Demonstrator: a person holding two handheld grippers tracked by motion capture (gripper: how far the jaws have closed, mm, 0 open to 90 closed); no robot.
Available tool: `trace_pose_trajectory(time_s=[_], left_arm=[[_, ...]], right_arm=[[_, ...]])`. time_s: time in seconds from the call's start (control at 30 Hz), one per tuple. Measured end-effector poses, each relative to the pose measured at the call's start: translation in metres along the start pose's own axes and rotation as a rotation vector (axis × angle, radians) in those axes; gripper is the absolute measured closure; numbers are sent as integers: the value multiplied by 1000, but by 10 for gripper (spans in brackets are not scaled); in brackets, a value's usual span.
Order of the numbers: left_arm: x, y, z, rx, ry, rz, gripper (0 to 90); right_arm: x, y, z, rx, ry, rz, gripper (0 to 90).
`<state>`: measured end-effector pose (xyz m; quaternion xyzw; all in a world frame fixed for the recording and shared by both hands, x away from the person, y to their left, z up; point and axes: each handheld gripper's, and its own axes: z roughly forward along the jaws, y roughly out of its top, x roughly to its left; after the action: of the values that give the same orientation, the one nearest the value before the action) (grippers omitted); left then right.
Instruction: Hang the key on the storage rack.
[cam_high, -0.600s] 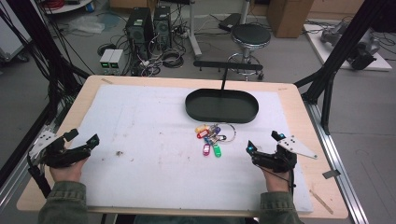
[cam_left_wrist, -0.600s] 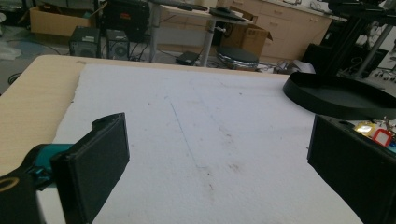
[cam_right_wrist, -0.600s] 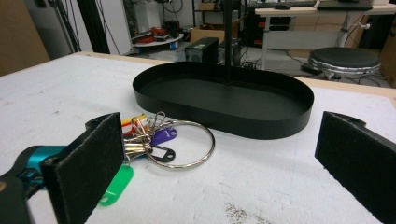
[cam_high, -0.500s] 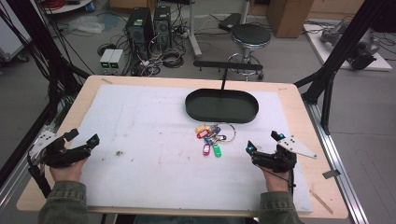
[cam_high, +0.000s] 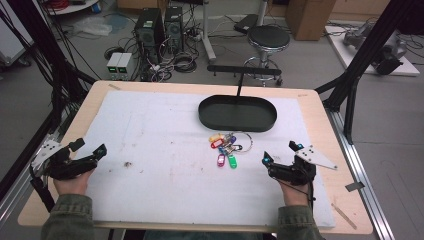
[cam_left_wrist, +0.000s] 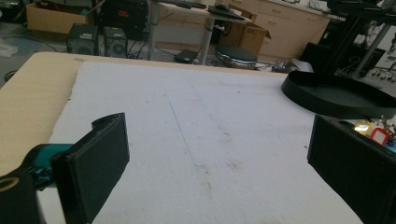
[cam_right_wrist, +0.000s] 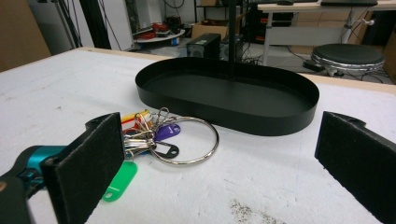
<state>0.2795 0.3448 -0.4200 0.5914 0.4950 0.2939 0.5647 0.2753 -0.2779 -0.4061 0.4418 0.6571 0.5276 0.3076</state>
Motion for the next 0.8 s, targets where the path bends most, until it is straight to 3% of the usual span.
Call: trace_pose_trajectory(time_s=[0.53, 0.8], left_arm=[[-2, -1, -1, 4, -6, 0, 60], [-2, -1, 0, 10, -8, 5, 60]], right_arm=[[14, 6, 17, 84, 58, -14, 6], [13, 8, 24, 106, 73, -6, 5]])
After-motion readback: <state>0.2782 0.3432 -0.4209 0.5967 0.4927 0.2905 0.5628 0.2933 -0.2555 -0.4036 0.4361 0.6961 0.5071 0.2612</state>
